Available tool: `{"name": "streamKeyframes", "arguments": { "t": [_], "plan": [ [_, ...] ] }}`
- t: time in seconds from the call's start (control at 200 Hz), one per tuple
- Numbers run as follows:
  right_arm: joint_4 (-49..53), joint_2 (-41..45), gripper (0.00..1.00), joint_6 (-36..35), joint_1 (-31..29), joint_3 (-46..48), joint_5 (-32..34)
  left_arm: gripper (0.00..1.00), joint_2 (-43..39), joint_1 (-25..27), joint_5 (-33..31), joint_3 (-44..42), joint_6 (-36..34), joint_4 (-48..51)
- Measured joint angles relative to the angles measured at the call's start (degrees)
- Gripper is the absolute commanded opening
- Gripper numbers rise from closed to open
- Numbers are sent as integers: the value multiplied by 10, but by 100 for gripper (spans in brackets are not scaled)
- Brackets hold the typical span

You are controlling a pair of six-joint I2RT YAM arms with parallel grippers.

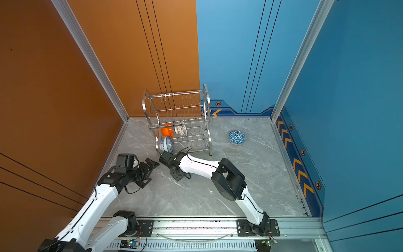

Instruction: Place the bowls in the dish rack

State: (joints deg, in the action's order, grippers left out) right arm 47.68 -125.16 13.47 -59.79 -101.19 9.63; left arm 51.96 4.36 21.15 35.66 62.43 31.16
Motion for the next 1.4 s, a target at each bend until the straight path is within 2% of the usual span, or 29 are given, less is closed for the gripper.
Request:
{"name": "streamKeyframes", "arguments": {
  "t": [0.11,0.21,0.385,0.546,0.691,0.811,1.031,1.181,1.401],
  "plan": [
    [3,4,3,-5,-2,-6,5,98,2,-1,1,0,0,0],
    [4,12,0,-6,-2,-6,-22,98,6,-2,2,0,0,0],
    [3,36,0,-5,-4,-5,-75,98,23,-2,2,2,-1,0],
    [-27,121,0,21,14,27,-156,98,43,-2,2,18,-7,2],
    [-113,211,0,72,56,87,-233,98,52,-2,2,31,-13,1],
    [-189,242,0,118,92,125,-282,98,53,-2,2,33,-16,2],
    [-311,241,0,200,136,175,-350,98,53,-2,2,33,-16,3],
    [-420,232,0,285,158,192,-398,98,53,-2,2,35,-16,8],
    [-546,189,0,373,184,198,-427,98,55,-2,4,47,-19,17]
  ]
}}
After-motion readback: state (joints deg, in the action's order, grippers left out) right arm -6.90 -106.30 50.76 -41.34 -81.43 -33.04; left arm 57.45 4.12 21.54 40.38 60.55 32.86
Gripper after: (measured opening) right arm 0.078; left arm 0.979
